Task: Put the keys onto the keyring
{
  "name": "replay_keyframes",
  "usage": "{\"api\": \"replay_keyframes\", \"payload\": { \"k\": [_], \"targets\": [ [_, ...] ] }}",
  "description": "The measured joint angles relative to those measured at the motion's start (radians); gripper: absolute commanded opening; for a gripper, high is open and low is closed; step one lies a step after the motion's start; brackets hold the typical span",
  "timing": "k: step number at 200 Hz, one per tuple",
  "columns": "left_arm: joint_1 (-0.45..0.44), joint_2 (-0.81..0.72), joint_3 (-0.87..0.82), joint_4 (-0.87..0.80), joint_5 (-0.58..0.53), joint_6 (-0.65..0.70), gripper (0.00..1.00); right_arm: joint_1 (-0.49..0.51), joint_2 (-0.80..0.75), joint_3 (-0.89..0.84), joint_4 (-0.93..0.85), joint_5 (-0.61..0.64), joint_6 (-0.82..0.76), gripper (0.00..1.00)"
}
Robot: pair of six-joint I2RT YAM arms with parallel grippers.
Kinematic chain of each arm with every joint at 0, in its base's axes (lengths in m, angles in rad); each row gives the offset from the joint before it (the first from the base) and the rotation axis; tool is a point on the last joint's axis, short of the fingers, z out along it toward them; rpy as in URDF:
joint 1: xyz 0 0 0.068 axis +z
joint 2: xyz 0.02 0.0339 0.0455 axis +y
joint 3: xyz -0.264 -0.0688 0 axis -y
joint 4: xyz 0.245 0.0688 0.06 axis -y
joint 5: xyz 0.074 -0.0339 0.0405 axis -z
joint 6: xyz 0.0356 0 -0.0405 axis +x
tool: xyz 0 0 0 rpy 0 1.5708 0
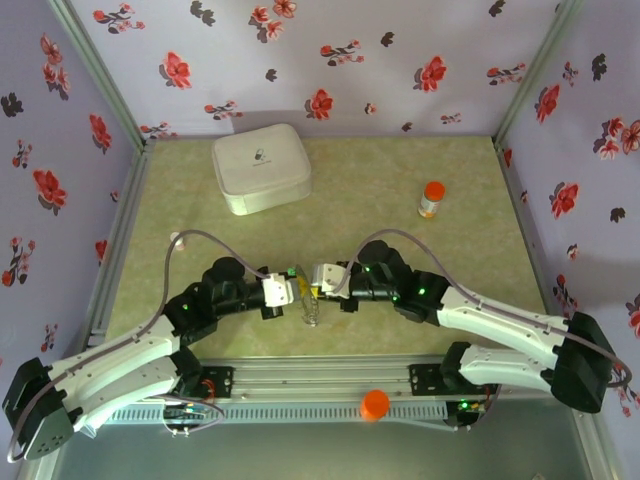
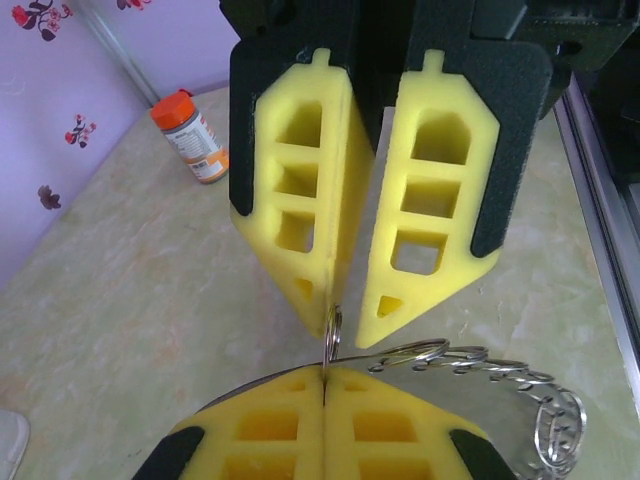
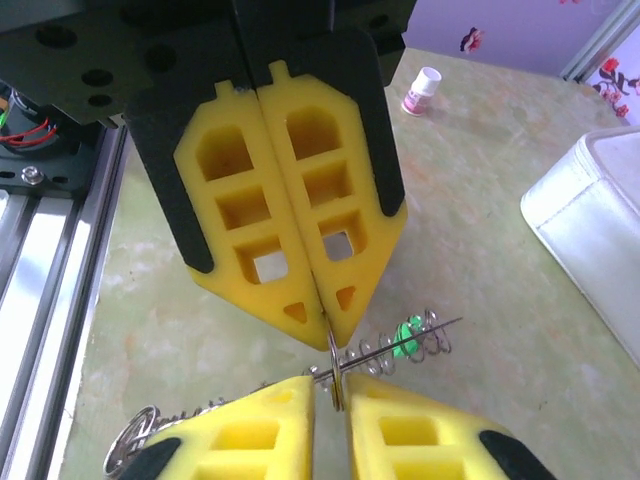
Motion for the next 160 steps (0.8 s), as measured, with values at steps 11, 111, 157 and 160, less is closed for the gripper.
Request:
{"api": "replay_keyframes", "payload": {
  "k": [11,111,157,160],
  "targets": [
    [-0.002,0.0,0.0,-0.002,0.0,0.0,0.0,0.0,0.001,0.0,0.002,0.0,0.0,0.08],
    [-0.005,-0.035,-0.033,0.063,-0.022,-0.024,0.21,0.001,0.003,-0.018,0.031,-0.016,0.001,0.0],
    [-0.005,-0.06,-0.065,0.081,-0.016,-0.059,0.23,0.001,-0.006,-0.045,0.071,-0.044,0.014,0.0],
    [-0.005,-0.061,-0.066,0.082,-0.014,-0.062,0.24,0.001,-0.007,-0.047,0.074,-0.046,0.016,0.0]
  ]
}}
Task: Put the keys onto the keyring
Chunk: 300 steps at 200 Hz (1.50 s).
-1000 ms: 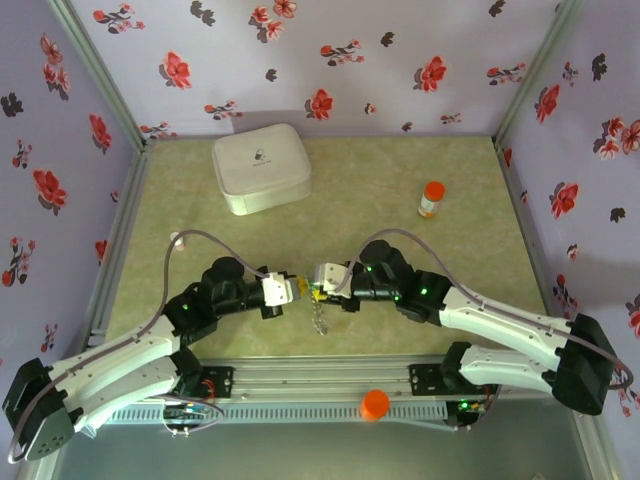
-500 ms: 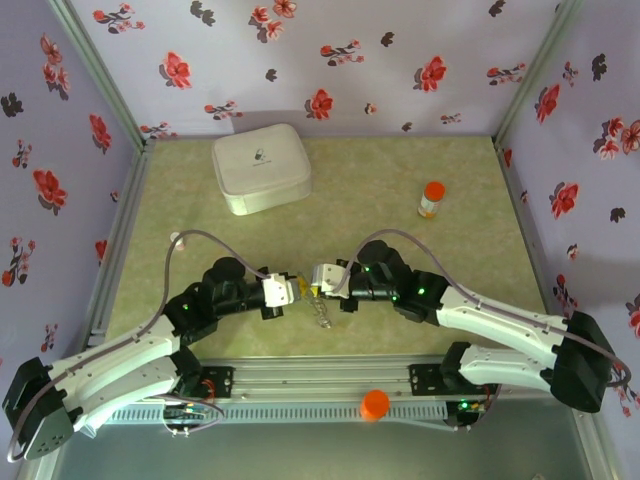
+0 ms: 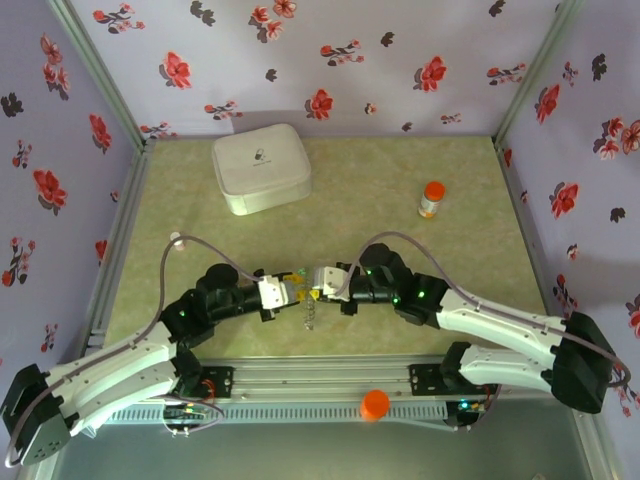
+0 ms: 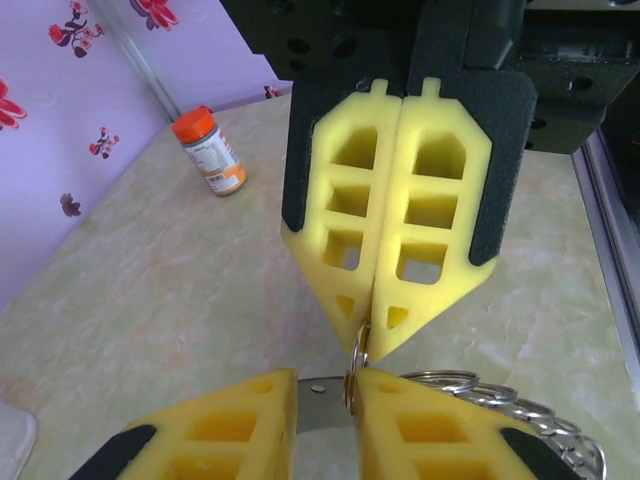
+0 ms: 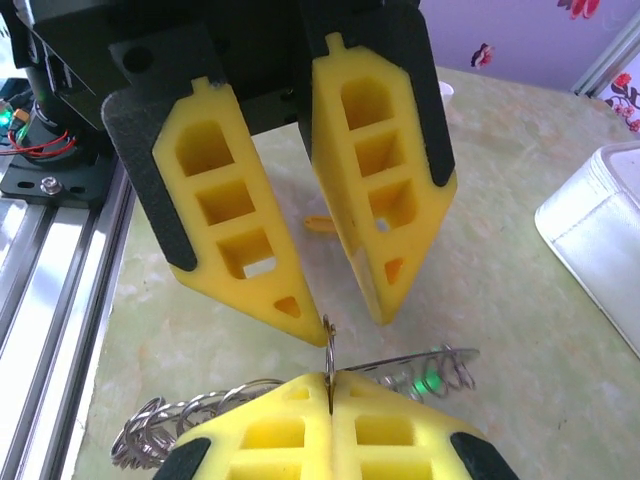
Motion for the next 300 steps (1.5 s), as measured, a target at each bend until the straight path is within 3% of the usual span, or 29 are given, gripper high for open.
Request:
{"api": "replay_keyframes", "payload": {
  "k": [46,85,162,205,228,249,268,300],
  "targets": [
    [0.0,-0.011,-0.02,0.025,0.047,-0.034,0.22,-0.007,-0.024,-0.021,0.032,-0.039,0.014,0.0],
    [0.0,0.004,-0.03,0.06,0.094,-0.068,0.14,-0.019,-0.031,-0.04,0.058,-0.074,0.038,0.0],
    [0.014,0.002,-0.043,0.103,0.137,-0.101,0.12,-0.023,-0.034,-0.046,0.084,-0.108,0.056,0.0],
    [0.02,0.002,-0.043,0.108,0.151,-0.113,0.0,-0.027,-0.034,-0.046,0.084,-0.117,0.057,0.0],
    [0.023,0.001,-0.045,0.112,0.154,-0.119,0.0,-0.028,-0.034,-0.046,0.084,-0.12,0.061,0.0],
    [0.023,-0.008,-0.049,0.118,0.147,-0.123,0.0,-0.028,-0.035,-0.047,0.092,-0.108,0.072,0.34],
    [0.023,-0.032,-0.061,0.129,0.102,-0.134,0.0,-0.04,-0.064,-0.063,0.114,-0.065,0.105,0.45],
    [0.023,-0.065,-0.064,0.13,-0.058,-0.169,0.0,-0.086,-0.144,-0.093,0.125,0.03,0.204,0.51]
  ]
}}
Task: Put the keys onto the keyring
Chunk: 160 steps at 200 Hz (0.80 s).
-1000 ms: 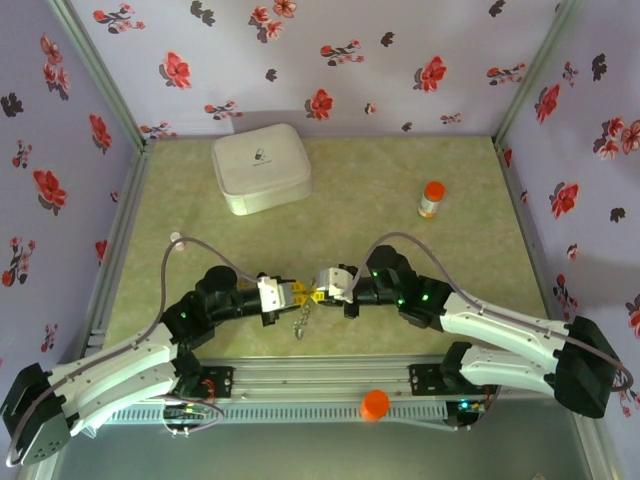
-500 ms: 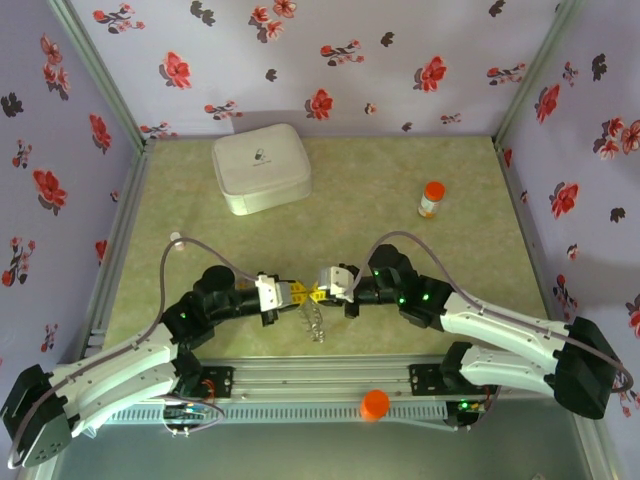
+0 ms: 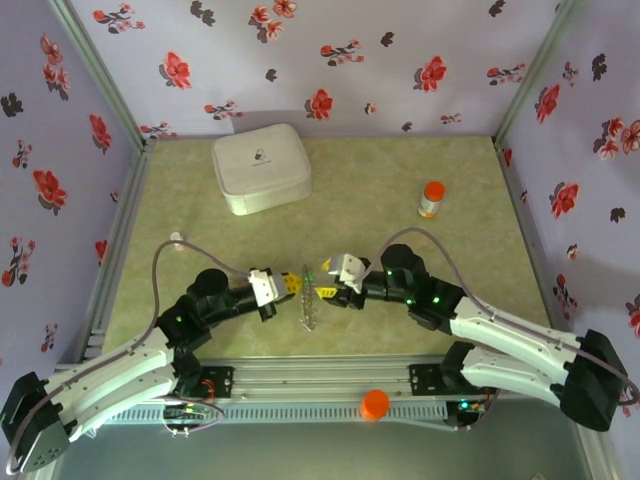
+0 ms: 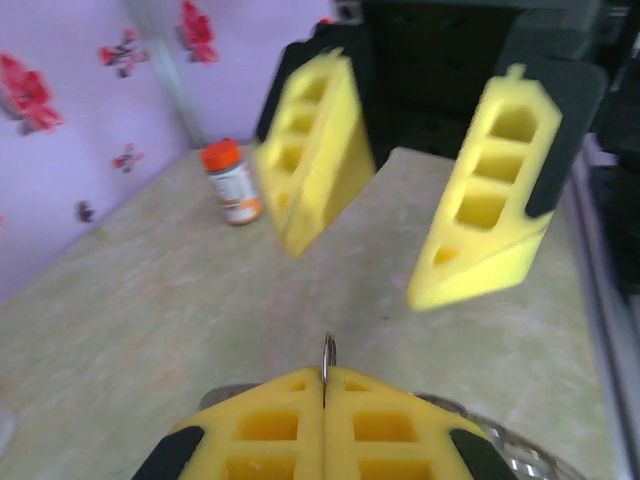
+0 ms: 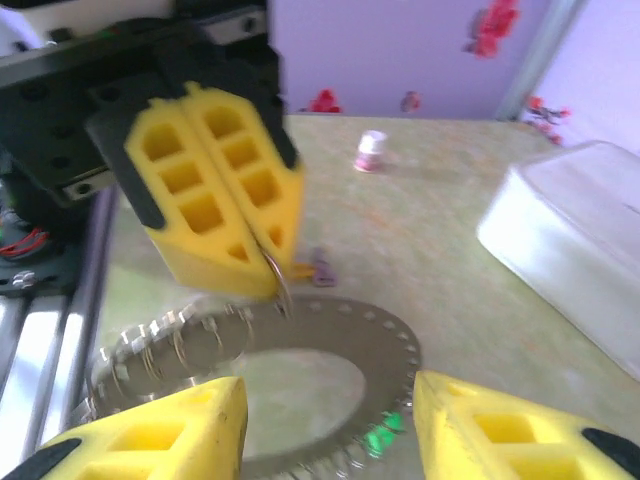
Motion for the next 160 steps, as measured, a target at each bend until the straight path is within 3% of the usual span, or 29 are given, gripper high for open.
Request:
{"api": "replay_keyframes", "payload": {
  "k": [30,63,91,117,160],
  "targets": [
    [0.0,-0.005,0.006,-0.019,-0.146,-0.039,0.0,-0.005,-0.029,-0.011,0.004,0.073,0.089,0.51],
    [0.001,-0.005,0.043,-0.079,-0.317,-0.093,0.0,-0.005,0.023,-0.002,0.004,0.14,0.195,0.45],
    [0.002,-0.021,0.062,-0.126,-0.473,-0.142,0.0,0.004,0.146,0.057,-0.005,0.174,0.281,0.41],
    [0.018,-0.057,0.064,-0.183,-0.618,-0.19,0.0,0.072,0.269,0.111,0.011,0.207,0.325,0.43],
    [0.115,-0.112,0.064,-0.294,-0.769,-0.283,0.0,0.19,0.532,0.211,0.068,0.227,0.367,0.47]
  ]
}}
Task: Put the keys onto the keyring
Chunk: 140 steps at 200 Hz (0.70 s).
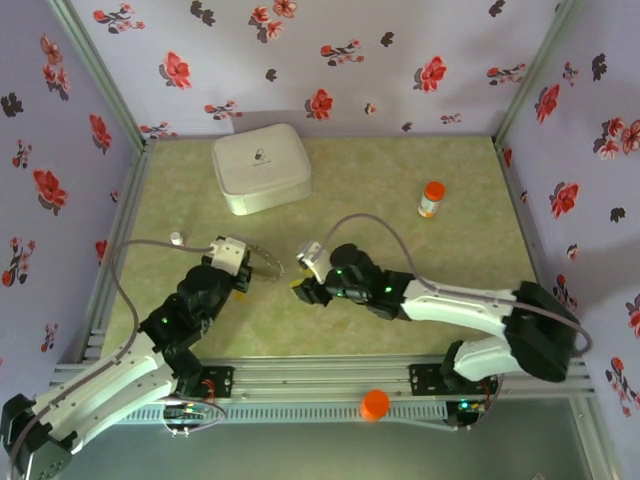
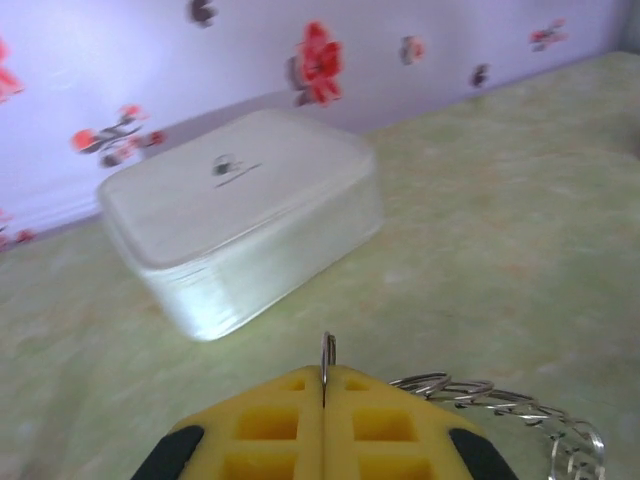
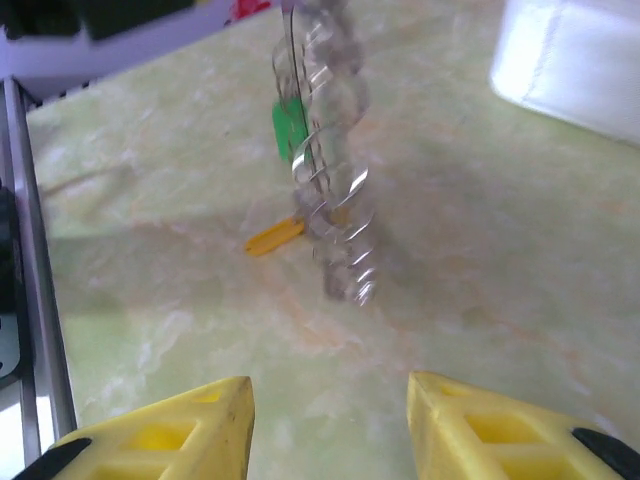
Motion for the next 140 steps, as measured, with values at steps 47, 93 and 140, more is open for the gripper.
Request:
{"api": "replay_keyframes", "payload": {
  "k": [47,93,140],
  "targets": [
    [0.141,-0.031,0.01,-0.088,-0.061,-0.095,0.0,0.05,0.296,0.183,0.049,0.006,0.001,0.49],
    [0.19,-0.045,0.011,-0.117,-0.105,-0.163,0.0,0.05,0.522,0.377,0.048,0.028,-0.021,0.55],
    [0.195,-0.045,0.011,-0.121,-0.11,-0.185,0.0,0.05,0.68,0.51,0.053,0.055,-0.028,0.58]
  ]
}}
